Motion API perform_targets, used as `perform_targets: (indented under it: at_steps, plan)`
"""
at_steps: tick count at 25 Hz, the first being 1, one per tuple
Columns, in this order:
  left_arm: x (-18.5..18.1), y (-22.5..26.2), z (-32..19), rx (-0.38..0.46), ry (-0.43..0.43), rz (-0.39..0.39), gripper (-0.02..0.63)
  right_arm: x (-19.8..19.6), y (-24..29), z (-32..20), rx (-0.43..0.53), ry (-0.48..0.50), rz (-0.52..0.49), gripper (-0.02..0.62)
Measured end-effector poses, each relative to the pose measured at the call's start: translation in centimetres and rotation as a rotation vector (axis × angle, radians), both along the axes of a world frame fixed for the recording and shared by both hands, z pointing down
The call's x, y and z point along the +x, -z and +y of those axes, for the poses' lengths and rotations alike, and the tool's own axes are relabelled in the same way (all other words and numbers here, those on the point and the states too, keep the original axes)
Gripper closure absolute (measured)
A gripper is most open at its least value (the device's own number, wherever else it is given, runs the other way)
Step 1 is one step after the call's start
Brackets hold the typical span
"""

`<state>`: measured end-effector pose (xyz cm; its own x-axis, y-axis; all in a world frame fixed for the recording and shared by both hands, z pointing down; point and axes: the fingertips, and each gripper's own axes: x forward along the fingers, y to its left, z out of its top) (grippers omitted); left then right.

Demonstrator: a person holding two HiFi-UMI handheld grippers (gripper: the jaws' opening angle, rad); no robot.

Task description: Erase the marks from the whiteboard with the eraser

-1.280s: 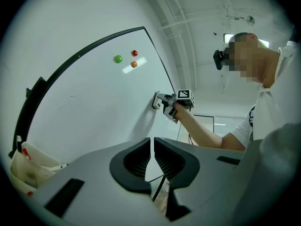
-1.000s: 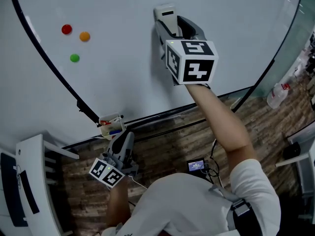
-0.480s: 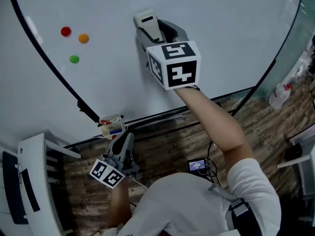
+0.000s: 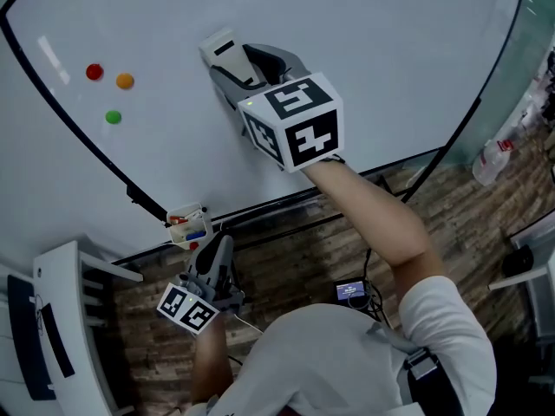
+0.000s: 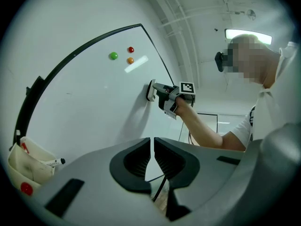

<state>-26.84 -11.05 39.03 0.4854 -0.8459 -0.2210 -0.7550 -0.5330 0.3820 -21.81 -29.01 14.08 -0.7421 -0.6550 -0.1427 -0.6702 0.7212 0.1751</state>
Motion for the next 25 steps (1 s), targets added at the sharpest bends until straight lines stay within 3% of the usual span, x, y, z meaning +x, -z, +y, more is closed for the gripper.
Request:
perform_targets:
  at_steps: [9,25]
  plan:
    - [5.0,0.5,-1.5,-0.008,-0.044,-0.017,0.591,7.2,0.8,-0.6,0.023,-0.036,-0.026,0.356]
    - [12.8,1.5,-4.7,0.006,-0.114,-0.042,0.591,22.0,1.3,-4.6,0.023,-0.210,-0.061,0.356]
